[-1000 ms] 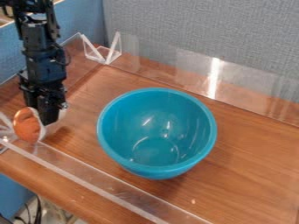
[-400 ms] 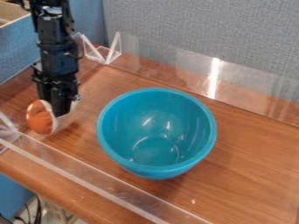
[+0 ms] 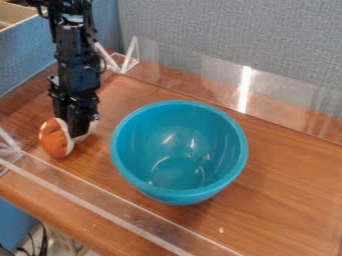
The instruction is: Remove the mushroom from inside the blue bowl and put it on the table
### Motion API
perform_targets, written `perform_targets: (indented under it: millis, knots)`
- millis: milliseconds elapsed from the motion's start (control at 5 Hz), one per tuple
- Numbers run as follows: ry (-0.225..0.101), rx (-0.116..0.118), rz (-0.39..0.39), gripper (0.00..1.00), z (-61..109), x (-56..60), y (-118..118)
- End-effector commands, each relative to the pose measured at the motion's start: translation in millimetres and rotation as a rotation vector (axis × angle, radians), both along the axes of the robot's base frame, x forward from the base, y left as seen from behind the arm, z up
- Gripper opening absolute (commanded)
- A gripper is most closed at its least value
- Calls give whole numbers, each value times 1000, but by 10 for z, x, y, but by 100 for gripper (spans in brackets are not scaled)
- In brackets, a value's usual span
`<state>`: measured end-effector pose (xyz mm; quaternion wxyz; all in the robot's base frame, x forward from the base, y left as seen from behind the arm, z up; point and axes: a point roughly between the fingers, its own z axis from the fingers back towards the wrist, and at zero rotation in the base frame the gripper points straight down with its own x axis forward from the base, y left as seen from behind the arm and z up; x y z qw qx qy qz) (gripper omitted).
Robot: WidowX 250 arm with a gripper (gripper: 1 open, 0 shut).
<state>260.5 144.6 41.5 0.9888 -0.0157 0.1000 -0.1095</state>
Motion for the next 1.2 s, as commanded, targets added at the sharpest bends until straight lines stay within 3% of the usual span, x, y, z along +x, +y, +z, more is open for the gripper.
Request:
perform_targets:
  millis: [0, 400, 800, 1000]
  knots:
    - [-76, 20, 31, 100, 151, 53, 50]
    - [-107, 11, 124, 100, 222, -64, 52]
    - [-107, 15, 194, 100, -41, 6, 27]
    - [-108, 19, 243, 100, -22, 15, -20]
